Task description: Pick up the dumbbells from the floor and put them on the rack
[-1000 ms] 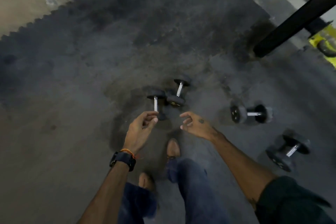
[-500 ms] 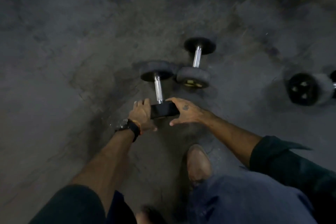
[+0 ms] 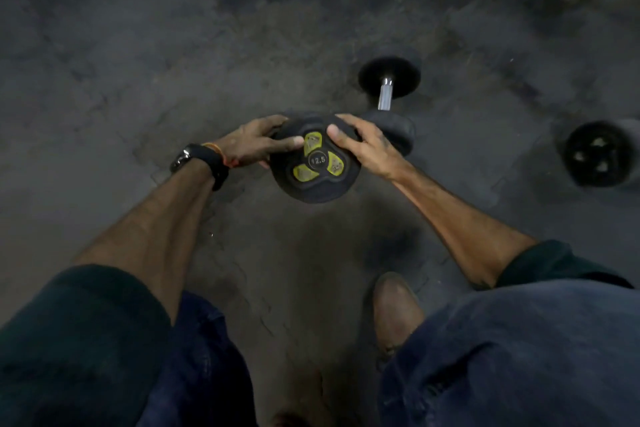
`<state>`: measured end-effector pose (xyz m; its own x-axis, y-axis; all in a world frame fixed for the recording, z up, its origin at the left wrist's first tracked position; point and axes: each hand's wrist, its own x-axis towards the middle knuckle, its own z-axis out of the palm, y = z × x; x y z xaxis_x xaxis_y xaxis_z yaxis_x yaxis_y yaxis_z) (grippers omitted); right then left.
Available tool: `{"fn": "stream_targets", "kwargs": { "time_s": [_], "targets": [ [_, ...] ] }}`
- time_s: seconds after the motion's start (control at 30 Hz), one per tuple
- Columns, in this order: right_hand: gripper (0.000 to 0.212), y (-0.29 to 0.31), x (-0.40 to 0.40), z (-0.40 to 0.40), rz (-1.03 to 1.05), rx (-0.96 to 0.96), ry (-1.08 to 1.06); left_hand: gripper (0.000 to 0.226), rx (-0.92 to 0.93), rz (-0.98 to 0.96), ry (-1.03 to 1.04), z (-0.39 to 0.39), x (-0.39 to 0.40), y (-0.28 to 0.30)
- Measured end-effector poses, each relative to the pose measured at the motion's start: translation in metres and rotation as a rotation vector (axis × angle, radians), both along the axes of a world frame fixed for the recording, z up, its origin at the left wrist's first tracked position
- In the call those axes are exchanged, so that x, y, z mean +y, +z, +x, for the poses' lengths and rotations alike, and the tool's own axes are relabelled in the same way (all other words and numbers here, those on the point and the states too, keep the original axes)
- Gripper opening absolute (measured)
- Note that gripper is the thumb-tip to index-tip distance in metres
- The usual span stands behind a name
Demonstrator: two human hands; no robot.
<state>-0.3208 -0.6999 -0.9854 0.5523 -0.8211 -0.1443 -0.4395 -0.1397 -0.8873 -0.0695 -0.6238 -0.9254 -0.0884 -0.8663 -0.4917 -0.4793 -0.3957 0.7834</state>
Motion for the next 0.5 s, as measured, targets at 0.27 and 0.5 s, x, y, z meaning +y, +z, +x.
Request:
{"fn": "stream_targets", "kwargs": {
  "time_s": [0.27, 0.5],
  "targets": [
    [0.060, -0.007, -0.014, 0.002, 0.108, -0.016, -0.022, 0.049, 0.089, 0.068, 0.095, -0.007, -0.011, 0.002],
    [0.054, -0.003, -0.004, -0.003, 0.098, 0.050, 0.031, 0.050, 0.077, 0.148, 0.064, -0.001, -0.009, 0.003]
  ]
}}
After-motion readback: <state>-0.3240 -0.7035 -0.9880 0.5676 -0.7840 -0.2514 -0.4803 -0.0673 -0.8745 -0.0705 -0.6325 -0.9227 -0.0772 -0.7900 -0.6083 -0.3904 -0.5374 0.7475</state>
